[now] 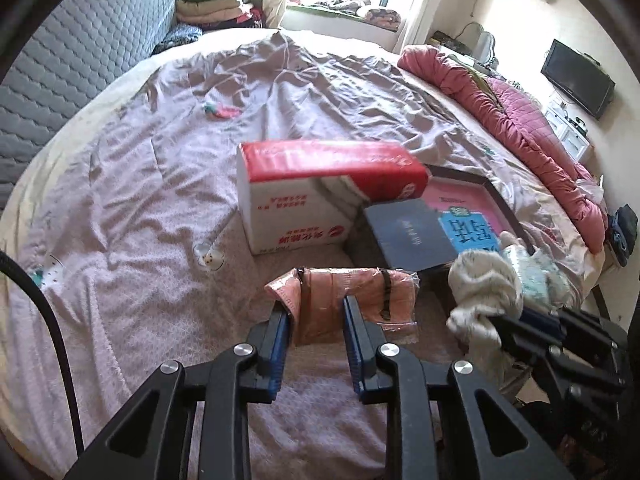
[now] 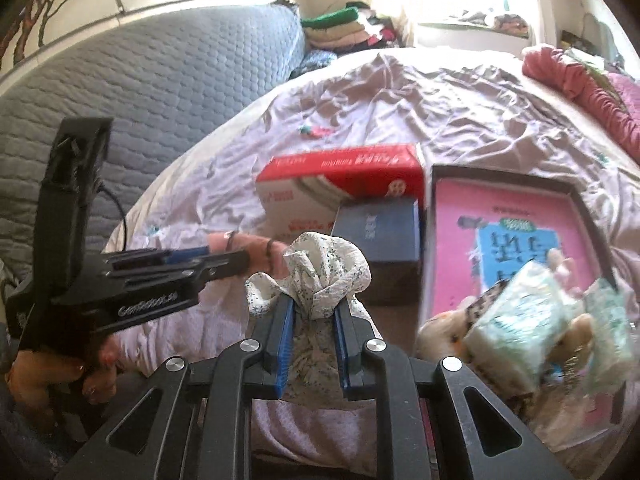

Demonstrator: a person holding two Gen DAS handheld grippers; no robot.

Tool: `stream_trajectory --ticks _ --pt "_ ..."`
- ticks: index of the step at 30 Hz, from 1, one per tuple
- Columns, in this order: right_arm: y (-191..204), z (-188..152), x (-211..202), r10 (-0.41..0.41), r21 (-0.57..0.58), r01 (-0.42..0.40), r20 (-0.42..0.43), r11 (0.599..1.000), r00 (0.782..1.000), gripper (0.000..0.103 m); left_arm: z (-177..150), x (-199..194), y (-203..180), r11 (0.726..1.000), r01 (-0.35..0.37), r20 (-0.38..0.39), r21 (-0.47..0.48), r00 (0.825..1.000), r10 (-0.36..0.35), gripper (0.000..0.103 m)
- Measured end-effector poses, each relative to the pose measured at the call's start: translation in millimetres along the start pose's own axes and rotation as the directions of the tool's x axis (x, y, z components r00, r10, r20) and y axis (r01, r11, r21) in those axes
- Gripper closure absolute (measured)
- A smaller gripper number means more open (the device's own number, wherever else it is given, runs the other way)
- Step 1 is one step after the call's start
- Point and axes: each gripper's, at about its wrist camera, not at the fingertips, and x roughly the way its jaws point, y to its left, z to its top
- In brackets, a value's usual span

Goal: Organize soft objects
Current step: 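Carry the pink packet with the left gripper over the tray while the right carries the scrunchie there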

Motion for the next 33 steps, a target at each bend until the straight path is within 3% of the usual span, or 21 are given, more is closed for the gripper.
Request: stream_trajectory --ticks 17,33 --pt "-53 12 -73 -0.084 0.117 0.070 0.125 0.991 0.989 0.084 8 -40 -67 0.994 0.036 0.060 0.100 0.997 -0.042 0.077" --pt "-108 6 -137 -0.200 0.214 0.157 0.194 0.964 0.960 0.084 18 -33 -161 0.965 0.091 0.050 0.247 0.993 -0.106 0.077"
